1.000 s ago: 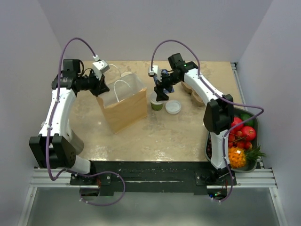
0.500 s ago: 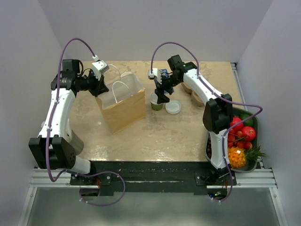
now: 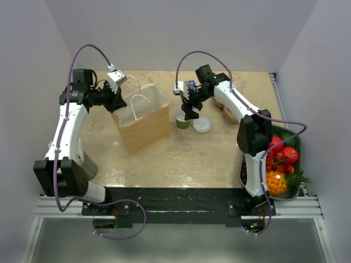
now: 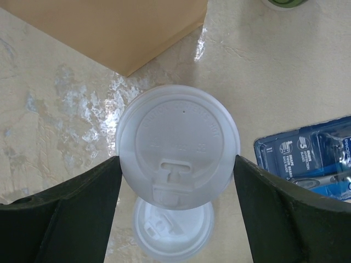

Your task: Pack the takeout coffee

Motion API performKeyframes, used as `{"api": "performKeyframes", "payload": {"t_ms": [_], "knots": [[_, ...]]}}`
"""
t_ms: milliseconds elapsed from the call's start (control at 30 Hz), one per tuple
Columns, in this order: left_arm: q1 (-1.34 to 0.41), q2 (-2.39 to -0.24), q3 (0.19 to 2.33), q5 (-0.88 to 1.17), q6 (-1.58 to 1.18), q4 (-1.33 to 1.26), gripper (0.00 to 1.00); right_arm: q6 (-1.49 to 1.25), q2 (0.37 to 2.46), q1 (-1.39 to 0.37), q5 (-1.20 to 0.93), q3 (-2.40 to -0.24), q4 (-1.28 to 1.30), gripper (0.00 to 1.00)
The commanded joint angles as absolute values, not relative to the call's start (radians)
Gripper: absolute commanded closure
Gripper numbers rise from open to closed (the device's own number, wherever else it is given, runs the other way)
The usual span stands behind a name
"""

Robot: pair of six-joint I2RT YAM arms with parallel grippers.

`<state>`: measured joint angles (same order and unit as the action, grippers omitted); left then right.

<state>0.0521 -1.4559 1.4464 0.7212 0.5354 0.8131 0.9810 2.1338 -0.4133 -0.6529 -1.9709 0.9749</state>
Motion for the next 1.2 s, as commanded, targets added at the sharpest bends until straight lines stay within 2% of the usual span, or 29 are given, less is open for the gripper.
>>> {"api": "performKeyframes", "payload": {"t_ms": [0,33,167,200,300,533,833,1033,1167], "knots": [[0.061,-1.427,1.451,0.726,0.534,0.811,1.00,1.022,2.079,-0.428,-0.626,-1.934,0.968,0.18],[0.061,-1.428,1.450,0.727,0.534,0.811,1.00,1.023,2.074,-0.428,-0.624,-1.928,0.960,0.18],[0.061,-1.428,1.451,0.735,0.532,0.808,1.00,1.026,2.075,-0.431,-0.629,-1.942,0.969,0.31],[0.061,-1.428,1.453,0.738,0.532,0.808,1.00,1.028,2.075,-0.431,-0.632,-1.947,0.985,0.38],[0.063,-1.422,1.457,0.753,0.529,0.811,1.00,1.026,2.057,-0.431,-0.655,-1.965,1.012,0.50],[0.061,-1.361,1.445,0.788,0.520,0.778,1.00,0.965,1.918,-0.431,-0.657,-1.875,0.960,0.61],[0.055,-1.261,1.419,0.801,0.558,0.755,1.00,0.858,1.818,-0.433,-0.670,-1.871,0.936,0.72],[-0.065,-1.089,1.303,0.790,0.606,0.718,1.00,0.821,1.738,-0.431,-0.640,-1.852,0.936,0.76],[-0.126,-0.979,1.206,0.727,0.580,0.689,1.00,0.753,1.648,-0.431,-0.601,-1.801,0.873,0.94]]}}
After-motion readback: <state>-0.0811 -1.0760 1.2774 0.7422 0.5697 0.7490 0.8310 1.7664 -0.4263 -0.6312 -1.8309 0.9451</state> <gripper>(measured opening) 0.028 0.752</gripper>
